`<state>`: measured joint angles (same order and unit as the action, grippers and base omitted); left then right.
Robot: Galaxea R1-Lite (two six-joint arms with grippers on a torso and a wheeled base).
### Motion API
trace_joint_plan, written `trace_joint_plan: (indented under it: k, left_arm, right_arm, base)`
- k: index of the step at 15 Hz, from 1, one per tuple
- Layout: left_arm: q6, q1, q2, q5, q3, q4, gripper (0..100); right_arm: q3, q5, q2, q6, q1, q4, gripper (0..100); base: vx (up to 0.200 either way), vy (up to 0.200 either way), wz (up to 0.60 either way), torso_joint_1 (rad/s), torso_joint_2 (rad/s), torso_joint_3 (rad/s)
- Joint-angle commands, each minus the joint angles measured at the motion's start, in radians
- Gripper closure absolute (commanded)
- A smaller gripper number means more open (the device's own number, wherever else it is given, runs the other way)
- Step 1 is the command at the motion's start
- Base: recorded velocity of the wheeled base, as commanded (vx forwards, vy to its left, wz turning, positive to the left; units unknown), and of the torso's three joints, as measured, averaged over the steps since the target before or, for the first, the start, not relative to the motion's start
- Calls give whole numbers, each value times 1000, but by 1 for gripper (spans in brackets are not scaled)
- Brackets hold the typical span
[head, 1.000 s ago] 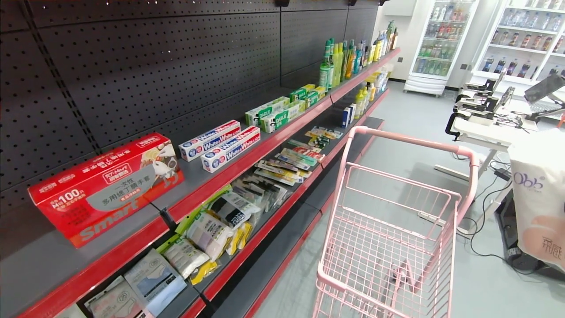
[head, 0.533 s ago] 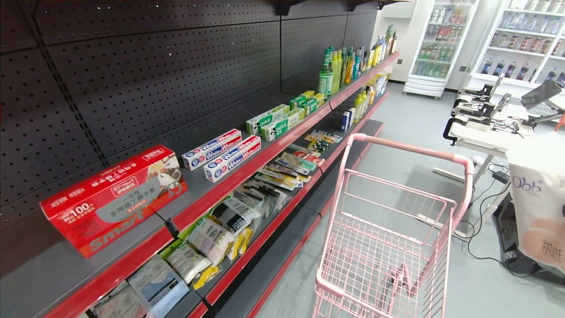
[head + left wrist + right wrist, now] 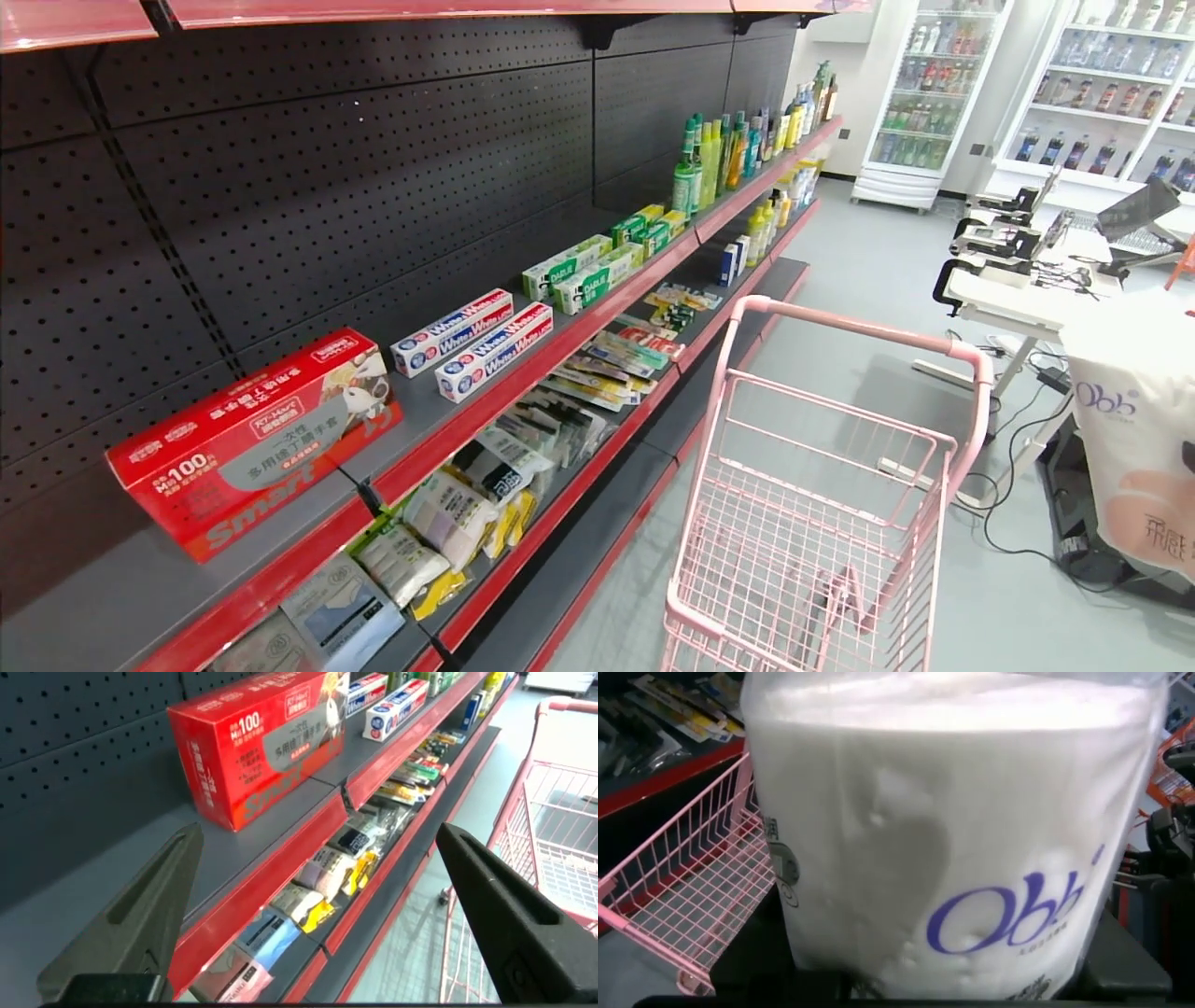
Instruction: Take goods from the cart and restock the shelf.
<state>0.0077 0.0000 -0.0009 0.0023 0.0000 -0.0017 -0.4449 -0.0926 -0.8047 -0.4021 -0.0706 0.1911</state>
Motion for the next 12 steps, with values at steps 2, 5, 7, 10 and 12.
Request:
trace_joint_plan:
  k: [2, 5, 7, 10, 12]
  left_arm:
    - [0, 0, 1, -1, 0, 0, 0]
    - [0, 0, 1, 1, 0, 0, 0]
    - [0, 0, 1, -1, 0, 0, 0]
    - [0, 0, 1, 1, 0, 0, 0]
    - [0, 0, 1, -1, 0, 0, 0]
  right_arm:
    - [3, -1, -1, -1, -1, 1, 100]
    - [8, -1, -2, -3, -5, 1, 100]
    - [11, -1, -2, -1, -6, 1, 100]
    - [9, -1, -5, -1, -6, 2, 100]
    - [9, 1, -7, 0, -6, 2, 100]
  base:
    - [0, 0, 0, 18, -55, -13]
    - [0, 0, 400, 2, 0, 2]
    - [0, 0, 600, 2, -5, 2]
    - [0, 0, 600, 14, 4, 1]
    - [0, 0, 600, 0, -7, 5]
